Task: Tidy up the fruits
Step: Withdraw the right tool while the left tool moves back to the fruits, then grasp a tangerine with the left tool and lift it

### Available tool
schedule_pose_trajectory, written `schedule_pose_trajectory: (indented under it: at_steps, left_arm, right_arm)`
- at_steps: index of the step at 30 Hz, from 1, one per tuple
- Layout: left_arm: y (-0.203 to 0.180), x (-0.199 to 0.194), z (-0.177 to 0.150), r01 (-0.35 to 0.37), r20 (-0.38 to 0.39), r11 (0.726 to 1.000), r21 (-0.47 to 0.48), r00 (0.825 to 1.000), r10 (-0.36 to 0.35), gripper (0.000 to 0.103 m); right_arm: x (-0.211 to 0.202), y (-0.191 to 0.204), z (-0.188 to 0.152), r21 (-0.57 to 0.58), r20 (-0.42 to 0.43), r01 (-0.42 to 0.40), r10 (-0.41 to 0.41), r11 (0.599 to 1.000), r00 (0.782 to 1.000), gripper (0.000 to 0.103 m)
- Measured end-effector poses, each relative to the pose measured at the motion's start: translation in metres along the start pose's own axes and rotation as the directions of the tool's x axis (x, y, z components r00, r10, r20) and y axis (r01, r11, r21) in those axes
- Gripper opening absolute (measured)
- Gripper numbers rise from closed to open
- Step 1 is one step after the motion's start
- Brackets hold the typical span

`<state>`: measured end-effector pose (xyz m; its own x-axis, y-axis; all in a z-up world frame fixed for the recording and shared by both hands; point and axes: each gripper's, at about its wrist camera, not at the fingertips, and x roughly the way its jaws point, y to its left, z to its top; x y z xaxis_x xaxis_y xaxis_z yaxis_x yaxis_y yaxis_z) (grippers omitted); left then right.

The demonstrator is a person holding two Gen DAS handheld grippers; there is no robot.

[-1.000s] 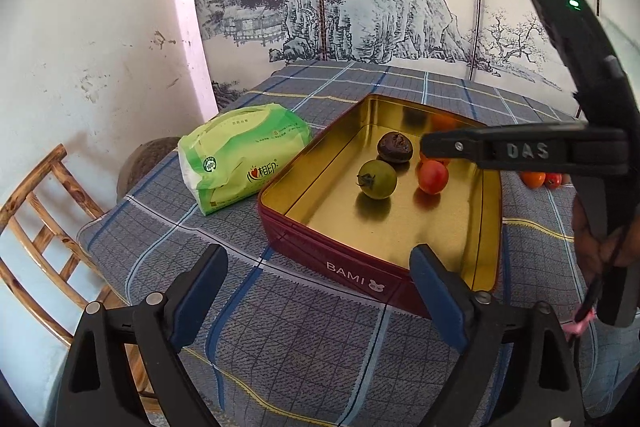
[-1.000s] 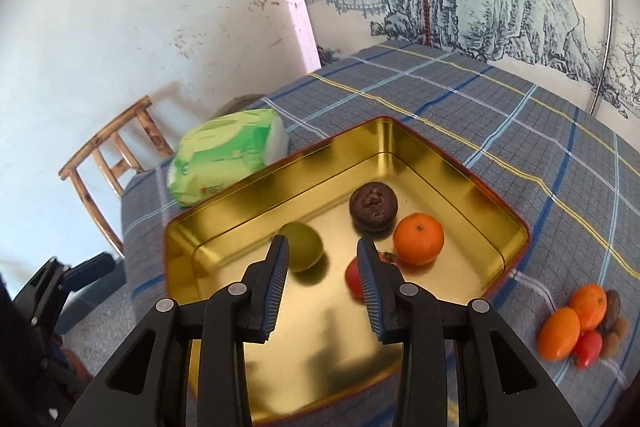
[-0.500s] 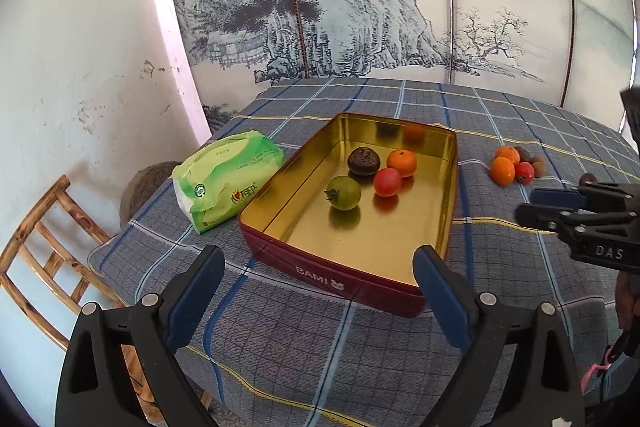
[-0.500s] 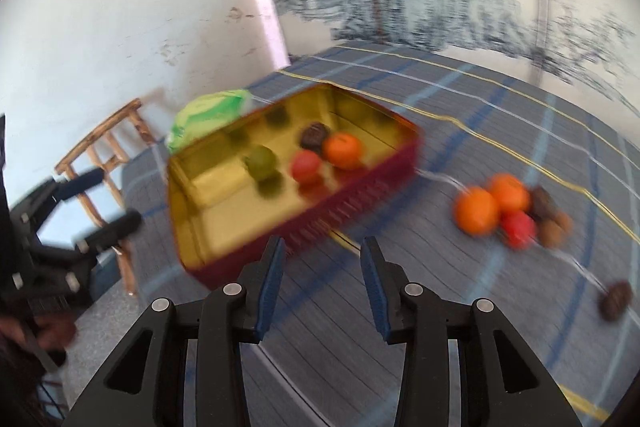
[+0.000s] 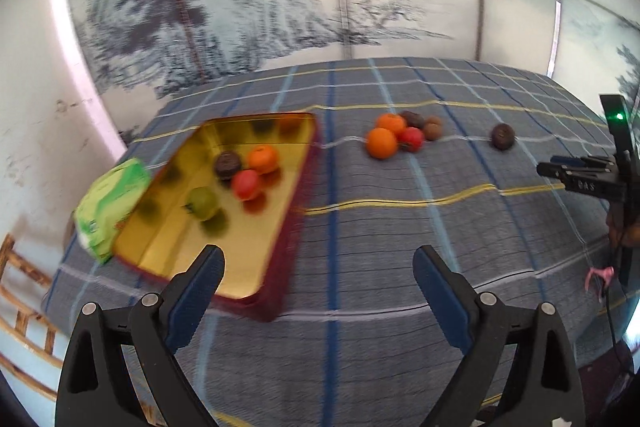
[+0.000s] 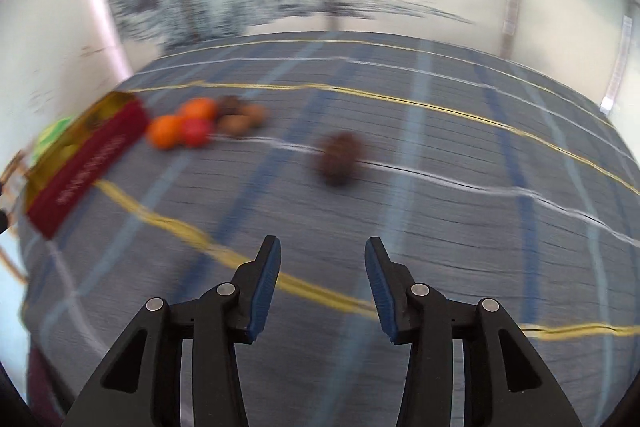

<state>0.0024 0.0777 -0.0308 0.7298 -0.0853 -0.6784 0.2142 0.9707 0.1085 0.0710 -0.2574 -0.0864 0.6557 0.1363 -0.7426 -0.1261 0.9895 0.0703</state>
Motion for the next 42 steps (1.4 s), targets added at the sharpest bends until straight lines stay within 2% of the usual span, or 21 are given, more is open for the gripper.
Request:
schedule_pose_trajectory:
  at_steps: [2,4,7,8,10,14,19,21,28,30,32,35,38,42]
  left_arm:
    - [-0.016,0.011,0.008,0.048,-0.016,0.998,0.029,0.999,-0.047,0.091]
    - [-0.033,0.022,0.017,0.086,-0.018,0.994,0.072,0.996,-0.085,0.084]
    - [-0.056,0.041,0.034,0.091,-0.016,0.982,0.168,0.996,-0.089,0.078]
    - [-0.060,0.046,0.038,0.097,-0.019,0.977,0.188,0.995,-0.095,0.074]
    - [-0.066,0.064,0.051,0.129,-0.040,0.967,0.220,0.992,-0.124,0.073]
    - [-0.062,0.098,0.075,0.169,-0.089,0.963,0.211,0.984,-0.153,0.062]
    - [-0.043,0.142,0.103,0.199,-0.146,0.973,0.120,0.973,-0.181,0.044]
    - [-0.040,0.154,0.110,0.211,-0.166,0.971,0.115,0.968,-0.190,0.044]
    - [-0.048,0.186,0.110,0.225,-0.244,0.953,0.201,0.954,-0.173,0.044]
    - [-0.049,0.195,0.108,0.223,-0.268,0.953,0.206,0.949,-0.164,0.040]
    - [-0.046,0.198,0.107,0.246,-0.270,0.953,0.178,0.943,-0.193,0.033]
    - [-0.042,0.198,0.107,0.242,-0.262,0.962,0.124,0.943,-0.204,0.032]
    - [-0.041,0.184,0.098,0.205,-0.237,0.977,0.053,0.953,-0.187,0.032]
    - [-0.052,0.143,0.081,0.183,-0.169,0.983,0.026,0.970,-0.176,0.032]
  right_arm:
    - [0.000,-0.021,-0.003,0.034,0.002,0.027,-0.027,0.999,1.000,0.046]
    - [-0.001,-0.041,-0.005,0.082,0.001,0.025,-0.026,0.996,1.000,0.047]
    - [-0.004,-0.066,-0.008,0.182,0.017,-0.046,0.043,0.982,0.999,0.049]
    - [-0.004,-0.069,-0.008,0.192,0.021,-0.056,0.053,0.980,0.998,0.050]
    - [-0.004,-0.071,-0.008,0.196,0.021,-0.079,0.077,0.977,0.997,0.052]
    - [-0.004,-0.068,-0.010,0.199,0.027,-0.117,0.114,0.973,0.993,0.055]
    - [-0.003,-0.065,-0.010,0.191,0.042,-0.153,0.147,0.970,0.988,0.059]
    - [-0.003,-0.065,-0.011,0.190,0.043,-0.165,0.160,0.968,0.986,0.059]
    - [-0.002,-0.063,-0.011,0.186,0.041,-0.183,0.179,0.965,0.983,0.060]
    - [-0.001,-0.063,-0.010,0.186,0.039,-0.184,0.180,0.965,0.983,0.061]
    - [-0.001,-0.063,-0.010,0.185,0.036,-0.185,0.181,0.965,0.983,0.061]
    - [0.000,-0.062,-0.010,0.182,0.028,-0.182,0.180,0.966,0.983,0.062]
    - [0.001,-0.062,-0.010,0.180,0.022,-0.178,0.177,0.967,0.984,0.063]
    - [0.003,-0.061,-0.009,0.182,0.017,-0.164,0.163,0.970,0.986,0.064]
